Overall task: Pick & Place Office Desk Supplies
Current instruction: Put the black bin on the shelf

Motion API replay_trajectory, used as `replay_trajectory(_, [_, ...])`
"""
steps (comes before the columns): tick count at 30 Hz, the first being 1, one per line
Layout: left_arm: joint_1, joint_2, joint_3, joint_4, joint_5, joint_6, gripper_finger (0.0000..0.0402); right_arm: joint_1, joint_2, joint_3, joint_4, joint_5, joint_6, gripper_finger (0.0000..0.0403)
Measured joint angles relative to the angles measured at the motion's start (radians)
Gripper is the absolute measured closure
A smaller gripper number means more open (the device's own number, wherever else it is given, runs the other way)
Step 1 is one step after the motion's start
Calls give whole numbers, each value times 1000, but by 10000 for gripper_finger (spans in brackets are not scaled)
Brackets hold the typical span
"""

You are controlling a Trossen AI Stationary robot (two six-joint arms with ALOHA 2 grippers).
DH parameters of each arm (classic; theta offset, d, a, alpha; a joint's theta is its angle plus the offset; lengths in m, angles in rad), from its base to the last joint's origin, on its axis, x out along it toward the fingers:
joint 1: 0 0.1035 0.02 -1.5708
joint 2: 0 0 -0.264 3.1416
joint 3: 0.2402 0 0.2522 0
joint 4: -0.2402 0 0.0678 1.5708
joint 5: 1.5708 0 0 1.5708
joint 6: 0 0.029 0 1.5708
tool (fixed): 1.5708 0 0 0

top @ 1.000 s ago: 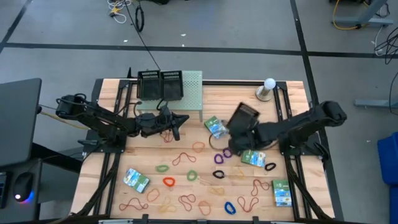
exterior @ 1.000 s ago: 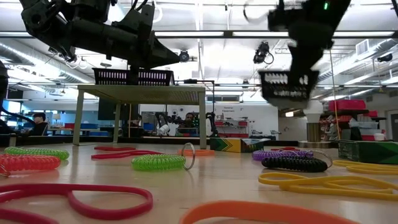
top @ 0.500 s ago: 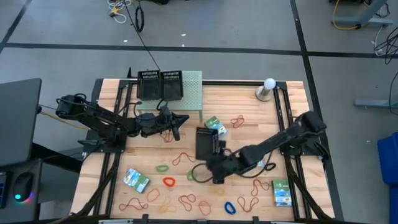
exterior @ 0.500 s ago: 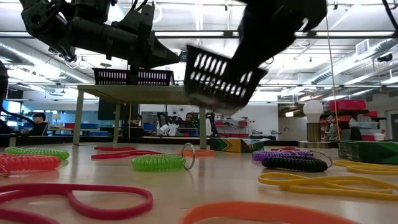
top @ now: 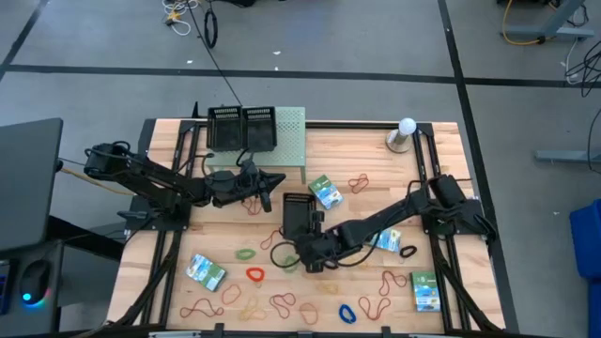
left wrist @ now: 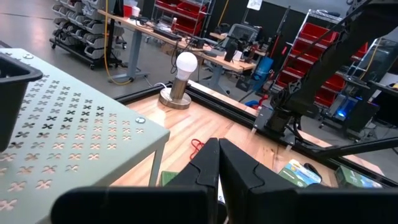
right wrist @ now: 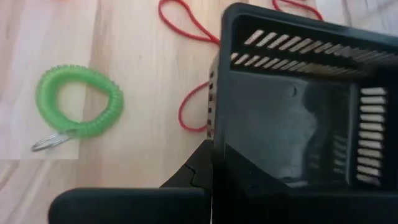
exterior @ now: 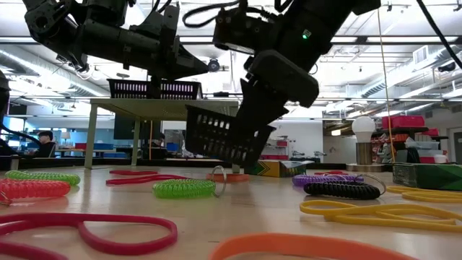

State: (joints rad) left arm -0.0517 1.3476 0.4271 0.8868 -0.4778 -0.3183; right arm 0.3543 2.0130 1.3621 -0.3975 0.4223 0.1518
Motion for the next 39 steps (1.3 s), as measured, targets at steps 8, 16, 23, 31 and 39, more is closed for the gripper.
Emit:
replay_trajectory(8, [0, 0, 0, -2, 0, 0, 389, -4, -1, 0, 47, 0, -3, 309])
replay_trajectory(16, [0, 0, 0, -1, 7, 0, 389, 24, -109, 0, -37, 17, -3, 263])
replay_trajectory(23, [0, 0, 1, 14, 7, 0, 389, 56, -345, -208, -9, 98, 42, 343])
replay_trajectory(31, [-1, 0, 1, 31, 45, -43, 389, 57, -647, -584, 287, 206, 110, 385])
replay_trajectory(39, [60, 15, 68, 43, 421, -152, 394, 16, -855, -754, 397, 275, 56, 391])
